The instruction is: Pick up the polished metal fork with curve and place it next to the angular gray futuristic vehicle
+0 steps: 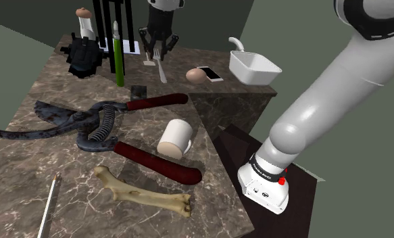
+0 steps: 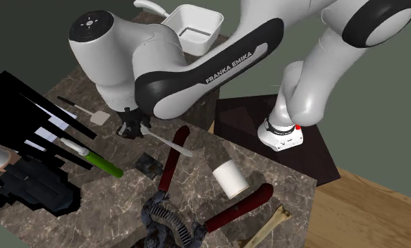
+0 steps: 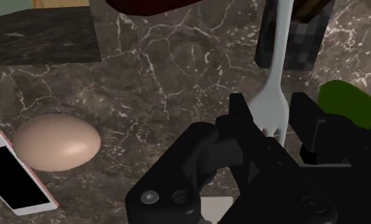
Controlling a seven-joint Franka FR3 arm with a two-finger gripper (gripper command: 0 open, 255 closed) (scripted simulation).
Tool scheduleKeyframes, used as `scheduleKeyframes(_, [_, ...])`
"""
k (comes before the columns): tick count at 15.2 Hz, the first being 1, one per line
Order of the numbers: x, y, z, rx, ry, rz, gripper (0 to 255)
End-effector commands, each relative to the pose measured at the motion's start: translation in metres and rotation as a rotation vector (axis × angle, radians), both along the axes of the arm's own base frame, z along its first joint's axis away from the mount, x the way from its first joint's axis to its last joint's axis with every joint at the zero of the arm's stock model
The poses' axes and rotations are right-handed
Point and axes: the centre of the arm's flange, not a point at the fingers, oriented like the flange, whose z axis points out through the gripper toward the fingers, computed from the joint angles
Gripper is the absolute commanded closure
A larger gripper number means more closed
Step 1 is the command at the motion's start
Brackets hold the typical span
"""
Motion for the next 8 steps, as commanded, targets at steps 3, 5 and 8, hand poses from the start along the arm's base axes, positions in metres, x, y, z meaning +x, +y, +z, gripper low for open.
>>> scheduleKeyframes(3, [0.051, -0.003, 0.001, 0.0, 0.0, 0.0, 255])
scheduleKeyframes(5, [0.077, -0.004, 0.001, 0.0, 0.0, 0.0, 255])
scheduleKeyframes(8, [0.117, -0.007, 0.001, 0.0, 0.0, 0.0, 255])
